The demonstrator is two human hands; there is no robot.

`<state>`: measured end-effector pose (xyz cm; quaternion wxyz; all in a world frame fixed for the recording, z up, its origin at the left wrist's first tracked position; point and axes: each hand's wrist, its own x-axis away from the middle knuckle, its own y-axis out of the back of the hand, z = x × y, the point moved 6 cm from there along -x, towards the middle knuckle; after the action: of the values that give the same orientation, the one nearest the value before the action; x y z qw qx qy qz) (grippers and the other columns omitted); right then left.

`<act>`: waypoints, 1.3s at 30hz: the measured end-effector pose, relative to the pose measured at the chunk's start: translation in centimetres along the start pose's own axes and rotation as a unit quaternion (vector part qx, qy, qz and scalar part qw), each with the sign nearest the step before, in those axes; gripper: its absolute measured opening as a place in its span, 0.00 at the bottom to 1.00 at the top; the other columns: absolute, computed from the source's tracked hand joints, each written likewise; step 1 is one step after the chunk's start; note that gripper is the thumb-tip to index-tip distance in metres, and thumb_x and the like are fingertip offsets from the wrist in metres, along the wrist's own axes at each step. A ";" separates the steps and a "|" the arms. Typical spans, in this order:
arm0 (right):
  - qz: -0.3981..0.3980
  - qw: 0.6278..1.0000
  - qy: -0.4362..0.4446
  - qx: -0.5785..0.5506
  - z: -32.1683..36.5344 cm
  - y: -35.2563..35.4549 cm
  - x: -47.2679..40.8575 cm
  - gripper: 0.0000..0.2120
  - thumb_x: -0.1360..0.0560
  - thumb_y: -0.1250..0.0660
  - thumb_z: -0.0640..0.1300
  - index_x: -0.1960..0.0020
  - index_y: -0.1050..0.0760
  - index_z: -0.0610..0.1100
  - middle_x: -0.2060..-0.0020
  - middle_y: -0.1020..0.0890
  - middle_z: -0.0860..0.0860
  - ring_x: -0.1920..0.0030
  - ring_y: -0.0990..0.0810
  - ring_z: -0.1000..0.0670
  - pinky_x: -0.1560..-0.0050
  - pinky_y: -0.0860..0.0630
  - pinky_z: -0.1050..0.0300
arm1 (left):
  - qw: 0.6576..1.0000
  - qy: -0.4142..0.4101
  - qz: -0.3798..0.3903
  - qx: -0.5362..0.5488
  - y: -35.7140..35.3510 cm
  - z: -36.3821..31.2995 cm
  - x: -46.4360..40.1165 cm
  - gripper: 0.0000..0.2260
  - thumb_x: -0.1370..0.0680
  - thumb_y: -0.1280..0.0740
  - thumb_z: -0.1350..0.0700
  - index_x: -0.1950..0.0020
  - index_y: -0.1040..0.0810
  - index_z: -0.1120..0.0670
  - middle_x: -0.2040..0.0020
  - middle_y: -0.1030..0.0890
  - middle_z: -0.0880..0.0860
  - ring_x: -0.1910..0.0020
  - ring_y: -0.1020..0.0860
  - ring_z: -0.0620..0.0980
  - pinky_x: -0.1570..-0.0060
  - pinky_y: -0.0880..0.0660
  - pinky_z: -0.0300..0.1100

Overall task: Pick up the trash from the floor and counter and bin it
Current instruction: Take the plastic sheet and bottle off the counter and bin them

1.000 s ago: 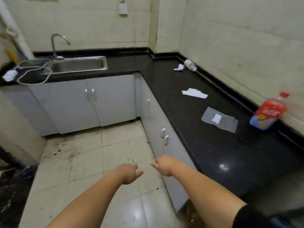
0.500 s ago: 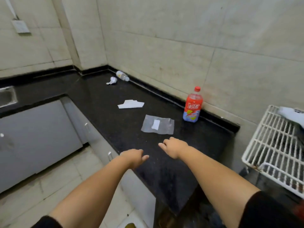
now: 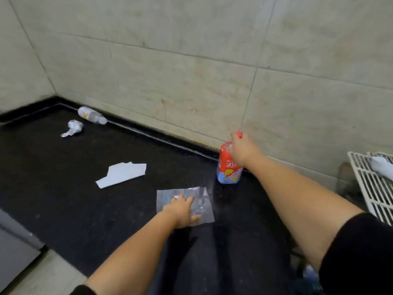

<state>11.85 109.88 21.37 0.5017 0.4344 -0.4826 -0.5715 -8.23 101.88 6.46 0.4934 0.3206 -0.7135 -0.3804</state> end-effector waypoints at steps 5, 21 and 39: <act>0.042 0.997 -0.055 0.023 -1.2 -1.0 -3.7 0.28 0.21 0.42 0.49 0.23 0.46 0.49 0.23 0.48 0.39 0.29 0.35 0.33 0.31 0.33 0.42 | 0.998 -0.016 0.051 -0.032 -1.8 1.8 -3.4 0.41 0.27 0.36 0.36 0.22 0.56 0.43 0.20 0.62 0.54 0.21 0.60 0.59 0.27 0.47 0.67; -0.008 0.999 -0.024 0.045 -0.4 -1.8 0.7 0.18 0.21 0.38 0.46 0.36 0.34 0.38 0.38 0.33 0.35 0.47 0.22 0.32 0.49 0.25 0.45 | 0.998 -0.019 0.023 -0.049 -4.7 0.7 -2.2 0.27 0.22 0.39 0.63 0.26 0.43 0.48 0.29 0.35 0.58 0.30 0.35 0.60 0.37 0.29 0.54; 0.044 0.921 0.387 0.004 25.1 -3.3 19.8 0.24 0.23 0.35 0.46 0.32 0.36 0.38 0.37 0.33 0.39 0.44 0.22 0.36 0.52 0.26 0.48 | 0.872 0.380 -0.234 0.202 -10.0 16.1 29.0 0.15 0.21 0.41 0.59 0.34 0.30 0.56 0.36 0.27 0.59 0.37 0.25 0.59 0.38 0.28 0.49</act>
<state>-15.67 93.19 21.85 0.6722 0.6020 -0.2718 -0.3345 -31.54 76.26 7.60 0.5472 0.6907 -0.4365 -0.1815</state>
